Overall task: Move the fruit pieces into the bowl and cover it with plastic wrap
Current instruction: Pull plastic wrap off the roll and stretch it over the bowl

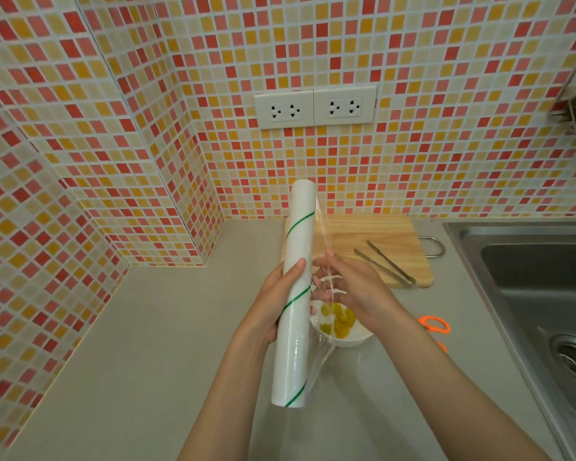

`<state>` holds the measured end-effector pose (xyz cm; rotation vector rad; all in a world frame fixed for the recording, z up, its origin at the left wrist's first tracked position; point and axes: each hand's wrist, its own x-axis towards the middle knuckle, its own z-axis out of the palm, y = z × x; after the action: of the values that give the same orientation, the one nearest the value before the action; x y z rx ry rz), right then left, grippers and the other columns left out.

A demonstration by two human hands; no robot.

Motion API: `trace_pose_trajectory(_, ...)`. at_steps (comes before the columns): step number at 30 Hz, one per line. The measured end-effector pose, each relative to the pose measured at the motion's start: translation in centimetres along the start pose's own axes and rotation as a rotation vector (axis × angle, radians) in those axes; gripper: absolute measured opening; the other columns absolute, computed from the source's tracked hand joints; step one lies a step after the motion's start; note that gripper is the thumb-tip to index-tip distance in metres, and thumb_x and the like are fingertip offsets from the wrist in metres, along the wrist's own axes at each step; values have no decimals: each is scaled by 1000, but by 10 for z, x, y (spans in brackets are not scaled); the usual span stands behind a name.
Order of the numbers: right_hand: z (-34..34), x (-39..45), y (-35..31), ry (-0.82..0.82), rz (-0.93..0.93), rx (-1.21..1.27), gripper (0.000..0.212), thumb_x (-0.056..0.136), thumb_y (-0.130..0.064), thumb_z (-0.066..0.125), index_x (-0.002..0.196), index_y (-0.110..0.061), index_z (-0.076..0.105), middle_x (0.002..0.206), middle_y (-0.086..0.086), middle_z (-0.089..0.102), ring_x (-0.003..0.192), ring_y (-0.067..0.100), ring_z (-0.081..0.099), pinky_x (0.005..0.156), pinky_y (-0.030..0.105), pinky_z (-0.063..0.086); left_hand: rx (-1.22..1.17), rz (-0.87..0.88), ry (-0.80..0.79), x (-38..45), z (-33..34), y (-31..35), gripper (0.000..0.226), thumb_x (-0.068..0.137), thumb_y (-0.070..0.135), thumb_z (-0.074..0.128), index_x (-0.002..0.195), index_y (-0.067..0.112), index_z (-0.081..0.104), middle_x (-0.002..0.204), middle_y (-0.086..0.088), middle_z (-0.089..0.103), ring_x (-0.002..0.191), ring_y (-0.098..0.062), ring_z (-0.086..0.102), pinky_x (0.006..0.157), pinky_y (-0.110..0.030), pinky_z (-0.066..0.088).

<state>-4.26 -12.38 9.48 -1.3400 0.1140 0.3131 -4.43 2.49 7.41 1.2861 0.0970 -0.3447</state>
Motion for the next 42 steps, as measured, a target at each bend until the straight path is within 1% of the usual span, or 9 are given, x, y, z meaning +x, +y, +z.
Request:
trace_pose_trajectory(5,14,13,14,170,-218,101,27,94,-20,52,67,-13,53,43,-6,51,36,11,45,36,22,39,17,13,21,-4,-6,1,35,86,37,62,107,10,55,79,-6,65,67,-23,68,49,-29,54)
trace_pose_trajectory(12,22,19,28,462,-423,12,26,98,-21,40,73,-15,45,57,0,45,46,23,45,45,35,41,-24,2,45,0,0,-5,34,90,39,55,118,20,50,80,-4,58,60,-15,65,56,-33,56)
trace_pose_trajectory(16,19,23,29,485,-429,-41,27,99,-24,37,73,-21,45,52,5,41,38,16,37,39,27,33,-35,-29,16,4,3,-9,41,90,41,53,127,26,46,100,-6,61,90,-25,68,66,-37,58)
trace_pose_trajectory(22,6,26,22,592,-456,-226,27,96,-26,43,70,-28,47,55,2,45,50,18,40,53,36,38,-40,13,-3,3,0,-11,38,81,33,67,113,23,48,81,-6,62,57,-22,62,51,-31,53)
trace_pose_trajectory(25,3,26,20,611,-458,-262,27,96,-25,43,70,-27,46,55,3,44,51,21,39,53,38,39,-21,20,12,5,-2,-11,48,77,34,68,118,22,45,96,-9,71,64,-23,59,53,-30,51)
trace_pose_trajectory(28,-6,27,17,618,-457,-289,23,96,-22,44,75,-17,51,56,4,44,55,24,42,54,38,39,-15,3,-19,7,-6,-13,49,82,34,64,126,26,43,81,-8,68,63,-17,60,57,-31,54)
trace_pose_trajectory(31,-14,27,16,606,-438,-285,23,96,-22,45,74,-18,53,58,6,49,46,20,41,37,25,38,-44,-25,-96,6,-7,-15,59,76,39,67,127,26,41,69,-6,63,72,-22,69,61,-35,58)
trace_pose_trajectory(37,-24,27,8,644,-369,-194,26,95,-21,46,69,-24,52,55,4,45,33,6,37,26,19,29,-166,16,-118,9,-1,-12,60,79,43,60,134,33,38,74,-7,52,47,-22,59,41,-25,47)
trace_pose_trajectory(42,-36,28,3,723,-379,-234,22,94,-20,47,74,-17,55,62,2,53,32,7,42,25,17,31,-239,45,-91,15,-5,-20,50,82,40,55,131,44,44,99,-14,64,49,-18,56,45,-25,49)
